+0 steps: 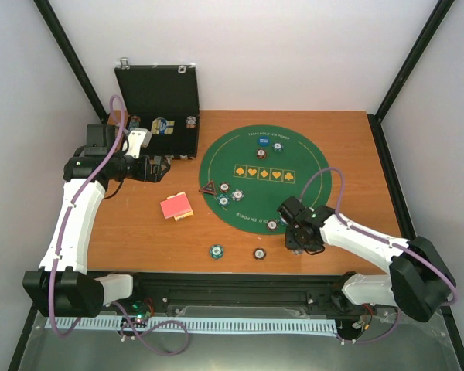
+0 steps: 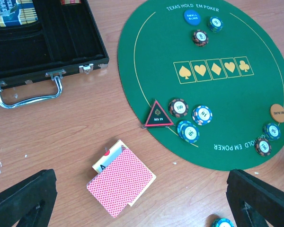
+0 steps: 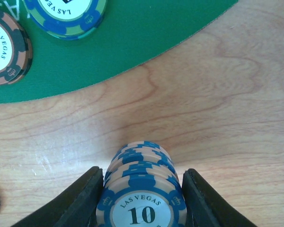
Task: Distribute texas hold em gaming equipment
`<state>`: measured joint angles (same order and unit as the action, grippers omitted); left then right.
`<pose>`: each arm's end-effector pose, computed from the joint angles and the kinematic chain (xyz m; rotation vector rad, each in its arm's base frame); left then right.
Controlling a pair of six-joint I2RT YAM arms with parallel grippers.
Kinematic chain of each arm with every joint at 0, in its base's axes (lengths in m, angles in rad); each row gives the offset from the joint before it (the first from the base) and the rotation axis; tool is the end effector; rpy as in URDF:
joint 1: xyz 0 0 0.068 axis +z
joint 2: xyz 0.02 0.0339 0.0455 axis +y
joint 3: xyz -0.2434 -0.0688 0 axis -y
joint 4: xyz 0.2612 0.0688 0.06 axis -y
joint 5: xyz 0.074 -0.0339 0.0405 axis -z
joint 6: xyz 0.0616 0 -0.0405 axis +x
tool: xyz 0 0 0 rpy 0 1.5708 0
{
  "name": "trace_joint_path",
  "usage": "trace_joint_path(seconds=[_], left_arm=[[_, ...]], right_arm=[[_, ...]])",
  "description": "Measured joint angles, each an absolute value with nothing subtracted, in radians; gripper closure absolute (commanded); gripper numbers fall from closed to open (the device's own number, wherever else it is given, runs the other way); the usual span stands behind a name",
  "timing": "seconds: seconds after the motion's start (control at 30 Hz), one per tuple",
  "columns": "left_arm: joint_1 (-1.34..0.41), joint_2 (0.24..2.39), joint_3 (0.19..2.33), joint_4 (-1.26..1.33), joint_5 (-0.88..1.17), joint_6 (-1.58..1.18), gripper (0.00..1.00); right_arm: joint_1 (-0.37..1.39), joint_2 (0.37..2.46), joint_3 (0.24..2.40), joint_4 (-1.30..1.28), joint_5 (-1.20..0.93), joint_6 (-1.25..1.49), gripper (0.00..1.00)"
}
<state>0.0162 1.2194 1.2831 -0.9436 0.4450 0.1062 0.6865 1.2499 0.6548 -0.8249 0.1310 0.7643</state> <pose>0.2760 -0.0220 0.3187 0.3014 2.3748 -0.4863 0.1702 0.1291 0.1142 0.1290 2.9394 0.0031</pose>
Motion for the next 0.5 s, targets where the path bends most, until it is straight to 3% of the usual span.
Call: trace_joint_path(seconds=[0.27, 0.5], left_arm=[[0.016, 1.219, 1.283, -0.944, 0.445, 0.107, 0.0], [0.016, 1.219, 1.283, -0.944, 0.445, 0.107, 0.0]], right_arm=[[0.685, 1.23, 0.707, -0.876, 0.133, 0.756, 0.7], [0.679, 1.233, 0.889, -0.953, 0.148, 0.712, 0.7]])
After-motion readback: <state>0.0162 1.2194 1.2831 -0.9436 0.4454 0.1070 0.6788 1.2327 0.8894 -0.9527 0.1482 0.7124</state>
